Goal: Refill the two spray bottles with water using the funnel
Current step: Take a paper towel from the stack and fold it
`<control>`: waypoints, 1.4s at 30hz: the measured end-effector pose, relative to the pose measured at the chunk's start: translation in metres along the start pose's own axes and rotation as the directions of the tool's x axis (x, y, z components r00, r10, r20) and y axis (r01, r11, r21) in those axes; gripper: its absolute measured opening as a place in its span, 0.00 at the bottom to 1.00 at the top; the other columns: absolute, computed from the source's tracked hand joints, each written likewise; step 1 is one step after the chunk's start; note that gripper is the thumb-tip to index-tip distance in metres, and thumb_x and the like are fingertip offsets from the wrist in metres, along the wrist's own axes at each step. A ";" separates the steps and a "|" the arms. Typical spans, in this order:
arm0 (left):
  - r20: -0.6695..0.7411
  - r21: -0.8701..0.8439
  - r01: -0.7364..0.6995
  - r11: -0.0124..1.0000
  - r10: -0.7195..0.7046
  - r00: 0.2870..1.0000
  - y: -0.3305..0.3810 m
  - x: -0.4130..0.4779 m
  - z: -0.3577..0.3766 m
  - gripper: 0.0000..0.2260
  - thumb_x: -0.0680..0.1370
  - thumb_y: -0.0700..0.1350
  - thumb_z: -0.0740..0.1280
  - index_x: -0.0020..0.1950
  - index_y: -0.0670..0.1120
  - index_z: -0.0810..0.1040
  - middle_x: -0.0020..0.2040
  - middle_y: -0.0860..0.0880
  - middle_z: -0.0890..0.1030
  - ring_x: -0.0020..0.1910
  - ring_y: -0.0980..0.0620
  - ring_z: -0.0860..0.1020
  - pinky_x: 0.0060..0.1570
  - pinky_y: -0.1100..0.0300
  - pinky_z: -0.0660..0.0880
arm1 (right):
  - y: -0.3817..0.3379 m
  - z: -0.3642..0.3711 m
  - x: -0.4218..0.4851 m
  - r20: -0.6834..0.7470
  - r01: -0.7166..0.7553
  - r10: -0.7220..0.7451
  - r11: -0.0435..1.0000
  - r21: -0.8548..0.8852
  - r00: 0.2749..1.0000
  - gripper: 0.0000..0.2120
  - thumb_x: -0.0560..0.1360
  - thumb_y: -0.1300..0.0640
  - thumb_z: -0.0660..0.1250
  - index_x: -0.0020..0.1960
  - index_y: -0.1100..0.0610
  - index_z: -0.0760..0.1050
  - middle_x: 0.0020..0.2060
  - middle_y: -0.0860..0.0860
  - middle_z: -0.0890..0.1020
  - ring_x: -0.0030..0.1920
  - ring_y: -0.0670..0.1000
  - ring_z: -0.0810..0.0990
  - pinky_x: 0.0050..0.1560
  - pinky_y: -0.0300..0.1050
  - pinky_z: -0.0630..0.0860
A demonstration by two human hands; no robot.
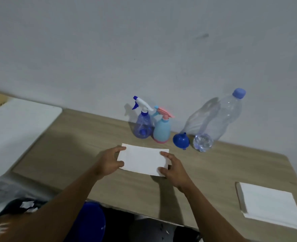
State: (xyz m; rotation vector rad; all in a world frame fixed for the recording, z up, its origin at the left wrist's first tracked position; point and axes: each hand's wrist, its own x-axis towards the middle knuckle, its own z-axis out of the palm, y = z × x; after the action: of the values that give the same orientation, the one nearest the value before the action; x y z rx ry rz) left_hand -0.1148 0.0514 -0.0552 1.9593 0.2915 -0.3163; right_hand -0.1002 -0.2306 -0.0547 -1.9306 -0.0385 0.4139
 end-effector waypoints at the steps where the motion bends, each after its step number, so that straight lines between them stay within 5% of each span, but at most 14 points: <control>1: -0.008 0.033 0.002 0.999 -0.002 1.000 -0.003 0.008 -0.012 0.31 0.66 0.38 0.74 0.69 0.50 0.76 0.67 0.50 0.78 0.48 0.48 0.83 0.38 0.66 0.77 | -0.004 0.011 0.010 -0.001 0.000 0.000 1.000 -0.024 1.000 0.28 0.73 0.69 0.70 0.71 0.54 0.71 0.63 0.50 0.73 0.54 0.48 0.79 0.54 0.40 0.80; 4: -0.029 0.124 0.004 0.992 -0.001 1.000 -0.013 0.033 -0.041 0.35 0.59 0.48 0.72 0.68 0.54 0.76 0.69 0.52 0.77 0.58 0.47 0.82 0.53 0.54 0.79 | -0.014 0.036 0.037 -0.019 -0.012 0.011 0.997 -0.082 1.000 0.29 0.73 0.66 0.71 0.71 0.51 0.70 0.66 0.51 0.70 0.62 0.54 0.76 0.61 0.54 0.78; 8: -0.042 0.217 0.006 0.976 0.004 0.999 -0.015 0.057 -0.050 0.30 0.70 0.36 0.72 0.72 0.48 0.74 0.72 0.48 0.73 0.60 0.41 0.78 0.49 0.61 0.74 | -0.018 0.055 0.067 -0.027 -0.022 0.017 0.983 -0.182 0.999 0.29 0.74 0.66 0.70 0.73 0.54 0.68 0.64 0.49 0.69 0.64 0.49 0.70 0.61 0.41 0.68; 10: -0.032 0.217 0.008 0.976 -0.001 0.999 -0.020 0.068 -0.052 0.29 0.72 0.36 0.72 0.73 0.47 0.72 0.72 0.48 0.73 0.59 0.44 0.78 0.45 0.68 0.72 | -0.020 0.059 0.076 -0.030 0.004 -0.010 0.977 -0.212 1.000 0.27 0.74 0.64 0.71 0.71 0.56 0.69 0.63 0.50 0.72 0.63 0.51 0.72 0.62 0.44 0.71; 12: -0.043 0.242 -0.024 0.970 0.036 0.998 -0.025 0.073 -0.052 0.28 0.74 0.39 0.73 0.73 0.44 0.71 0.70 0.47 0.74 0.65 0.47 0.76 0.52 0.69 0.69 | -0.015 0.064 0.083 -0.140 0.043 -0.092 0.945 -0.324 0.986 0.26 0.74 0.58 0.73 0.69 0.56 0.71 0.62 0.52 0.75 0.62 0.53 0.75 0.63 0.52 0.75; 16: -0.234 0.593 -0.065 0.802 0.249 0.940 -0.037 0.070 -0.045 0.24 0.75 0.52 0.72 0.70 0.46 0.74 0.67 0.45 0.75 0.69 0.43 0.70 0.66 0.49 0.66 | -0.010 0.086 0.084 -0.318 0.015 -0.224 0.837 -0.546 0.921 0.19 0.78 0.49 0.67 0.66 0.55 0.73 0.62 0.55 0.77 0.61 0.56 0.76 0.60 0.50 0.76; 19: -0.101 0.729 -0.228 0.646 0.431 0.897 -0.049 0.078 -0.033 0.23 0.79 0.54 0.63 0.71 0.45 0.73 0.71 0.45 0.74 0.71 0.43 0.69 0.70 0.47 0.65 | -0.010 0.119 0.085 -0.174 0.100 -0.249 0.799 -0.593 0.953 0.24 0.78 0.51 0.67 0.71 0.59 0.71 0.68 0.56 0.75 0.68 0.56 0.74 0.69 0.52 0.73; 21: 0.034 0.803 -0.281 0.526 0.430 0.902 -0.052 0.092 -0.029 0.27 0.80 0.56 0.52 0.74 0.44 0.69 0.76 0.44 0.69 0.76 0.42 0.64 0.75 0.46 0.62 | -0.006 0.137 0.094 -0.097 0.144 -0.293 0.700 -0.699 0.951 0.28 0.75 0.52 0.69 0.72 0.62 0.70 0.70 0.59 0.75 0.70 0.59 0.73 0.70 0.59 0.72; 25: 0.177 0.831 -0.336 0.443 0.362 0.915 -0.057 0.116 -0.027 0.30 0.80 0.55 0.45 0.78 0.40 0.61 0.79 0.42 0.63 0.78 0.42 0.60 0.76 0.46 0.57 | 0.004 0.153 0.114 -0.051 0.114 -0.244 0.617 -0.779 0.968 0.33 0.70 0.57 0.74 0.72 0.64 0.69 0.70 0.64 0.73 0.71 0.66 0.71 0.73 0.63 0.68; 31: 0.253 0.818 -0.378 0.434 0.318 0.914 -0.073 0.128 -0.025 0.32 0.80 0.56 0.40 0.80 0.41 0.55 0.81 0.43 0.55 0.80 0.44 0.53 0.77 0.50 0.50 | 0.010 0.161 0.128 -0.103 0.064 -0.237 0.608 -0.791 0.966 0.30 0.75 0.55 0.70 0.75 0.60 0.67 0.71 0.63 0.72 0.72 0.64 0.70 0.74 0.60 0.65; 36: 0.252 0.835 -0.377 0.399 0.332 0.909 -0.078 0.126 -0.024 0.28 0.82 0.54 0.44 0.80 0.44 0.56 0.80 0.41 0.58 0.79 0.42 0.57 0.75 0.46 0.58 | 0.014 0.164 0.129 -0.054 0.070 -0.184 0.606 -0.792 0.981 0.32 0.83 0.50 0.57 0.82 0.58 0.50 0.81 0.61 0.51 0.81 0.62 0.48 0.79 0.57 0.42; 42: 0.274 0.839 -0.393 0.377 0.332 0.903 -0.077 0.121 -0.023 0.32 0.79 0.58 0.34 0.81 0.46 0.47 0.81 0.43 0.46 0.81 0.44 0.46 0.79 0.48 0.48 | 0.019 0.158 0.127 -0.021 0.070 -0.149 0.581 -0.811 0.989 0.28 0.85 0.49 0.49 0.82 0.53 0.43 0.82 0.56 0.43 0.81 0.60 0.38 0.79 0.58 0.38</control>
State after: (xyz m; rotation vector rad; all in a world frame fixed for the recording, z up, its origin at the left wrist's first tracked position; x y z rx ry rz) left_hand -0.0261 0.1101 -0.1540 2.9801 -0.4939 -0.2429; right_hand -0.0319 -0.0696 -0.1585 -2.8495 -0.3496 0.2280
